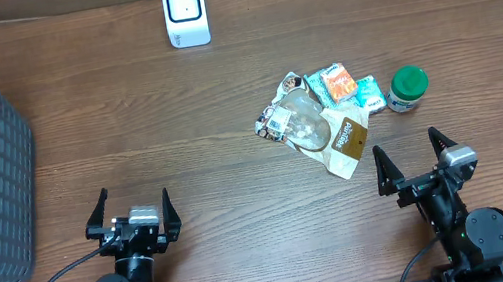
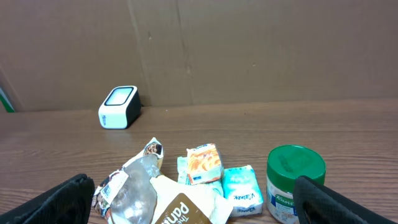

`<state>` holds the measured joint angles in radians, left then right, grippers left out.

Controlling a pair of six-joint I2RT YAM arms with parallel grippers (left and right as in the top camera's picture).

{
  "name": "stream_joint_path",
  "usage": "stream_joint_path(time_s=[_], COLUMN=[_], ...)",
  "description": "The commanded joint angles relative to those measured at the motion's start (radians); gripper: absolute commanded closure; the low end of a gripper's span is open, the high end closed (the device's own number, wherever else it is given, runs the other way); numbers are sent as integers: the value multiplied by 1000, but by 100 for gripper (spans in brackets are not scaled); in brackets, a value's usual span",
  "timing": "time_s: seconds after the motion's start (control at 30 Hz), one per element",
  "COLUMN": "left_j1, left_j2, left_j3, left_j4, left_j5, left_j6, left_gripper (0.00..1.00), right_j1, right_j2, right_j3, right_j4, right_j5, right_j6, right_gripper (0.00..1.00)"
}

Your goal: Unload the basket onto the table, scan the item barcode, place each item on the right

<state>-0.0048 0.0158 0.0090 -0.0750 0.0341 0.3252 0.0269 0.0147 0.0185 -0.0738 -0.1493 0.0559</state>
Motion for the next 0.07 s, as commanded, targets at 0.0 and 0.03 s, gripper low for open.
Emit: stream_joint_path(time_s=[0.0, 0.03], left_j1=[6, 6], left_j2=[-12, -12], left_j3=[-4, -4], left_j4=[0, 0], left_j5=[8, 8], left_j6=[19, 19], left_gripper=[0, 0], right_j1=[-2, -2], right_j2=[-12, -12], right_j3=[-11, -11], right_j4=[5, 5], right_j5=[-1, -1], right_j6=[-1, -1], right_gripper=[0, 0])
